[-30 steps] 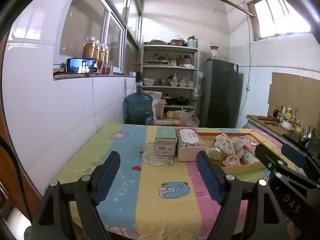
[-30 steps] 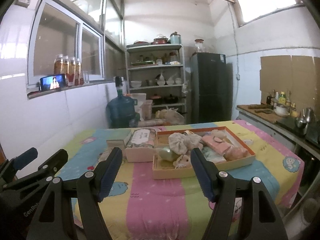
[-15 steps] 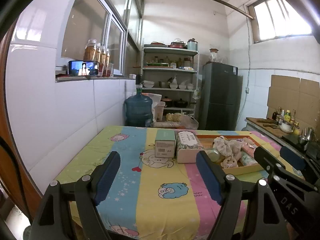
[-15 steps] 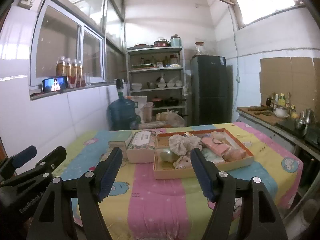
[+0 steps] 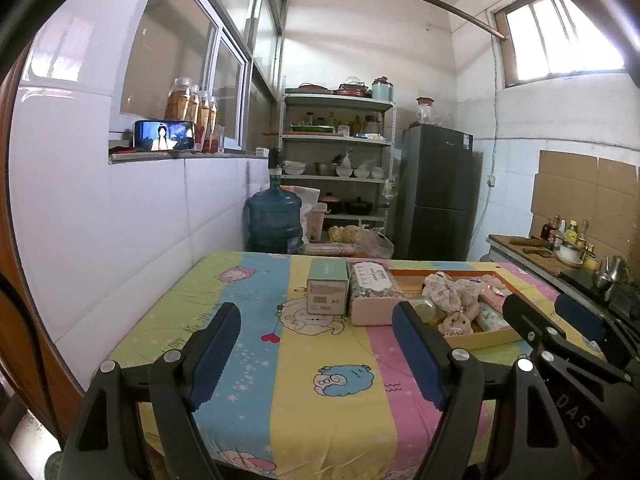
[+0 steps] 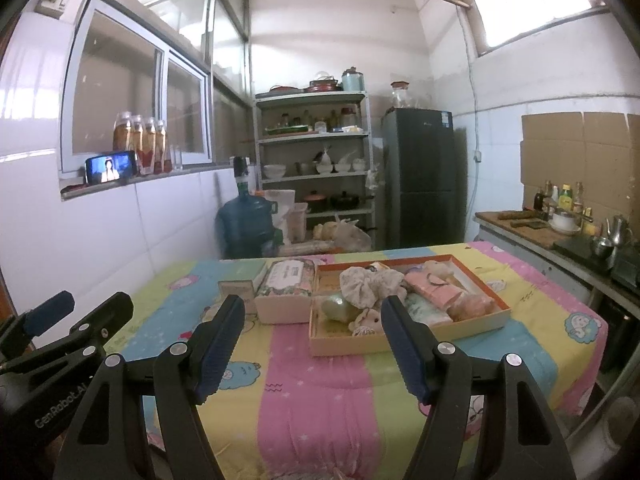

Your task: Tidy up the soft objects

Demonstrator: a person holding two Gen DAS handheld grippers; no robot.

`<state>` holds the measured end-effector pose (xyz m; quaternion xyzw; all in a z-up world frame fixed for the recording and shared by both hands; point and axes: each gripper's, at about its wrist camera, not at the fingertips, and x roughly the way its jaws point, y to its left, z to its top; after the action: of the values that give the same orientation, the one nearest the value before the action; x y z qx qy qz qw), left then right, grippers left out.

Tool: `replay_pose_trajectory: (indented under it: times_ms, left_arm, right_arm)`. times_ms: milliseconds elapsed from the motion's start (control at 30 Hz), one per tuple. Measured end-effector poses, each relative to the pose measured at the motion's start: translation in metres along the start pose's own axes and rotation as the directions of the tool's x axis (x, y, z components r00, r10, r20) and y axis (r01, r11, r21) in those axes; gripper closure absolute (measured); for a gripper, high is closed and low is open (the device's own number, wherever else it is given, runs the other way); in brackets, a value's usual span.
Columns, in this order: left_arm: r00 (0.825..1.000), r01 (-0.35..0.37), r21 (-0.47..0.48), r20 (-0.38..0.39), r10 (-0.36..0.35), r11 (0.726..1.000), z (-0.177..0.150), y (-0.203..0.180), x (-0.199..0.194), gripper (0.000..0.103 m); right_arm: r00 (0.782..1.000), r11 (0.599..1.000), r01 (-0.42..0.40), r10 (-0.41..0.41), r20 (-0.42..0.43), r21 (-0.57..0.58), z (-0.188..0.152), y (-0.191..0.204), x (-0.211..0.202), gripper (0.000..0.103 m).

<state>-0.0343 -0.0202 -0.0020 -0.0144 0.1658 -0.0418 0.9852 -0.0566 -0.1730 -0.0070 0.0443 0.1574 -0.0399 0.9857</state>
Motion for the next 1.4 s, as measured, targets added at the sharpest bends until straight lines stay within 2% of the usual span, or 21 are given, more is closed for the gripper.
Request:
replay_pose_trajectory:
  times_ms: [833,1400]
  left_arm:
    - [1.000,0.010,0.010,-0.004,-0.010,1.000,0.000,-0.004,-0.002,0.025]
    - [1.000,0.010,0.005,-0.003,-0.010,1.000,0.004,0.007,0.000,0.025]
  right_arm:
    - [1.000,1.000,-0.001,0.001,0.001,0.000,0.000,0.002,-0.001,0.030]
    - [1.000,1.000,-0.002,0.002,0.007,0.001,0.001,0.005,-0.001,0.030]
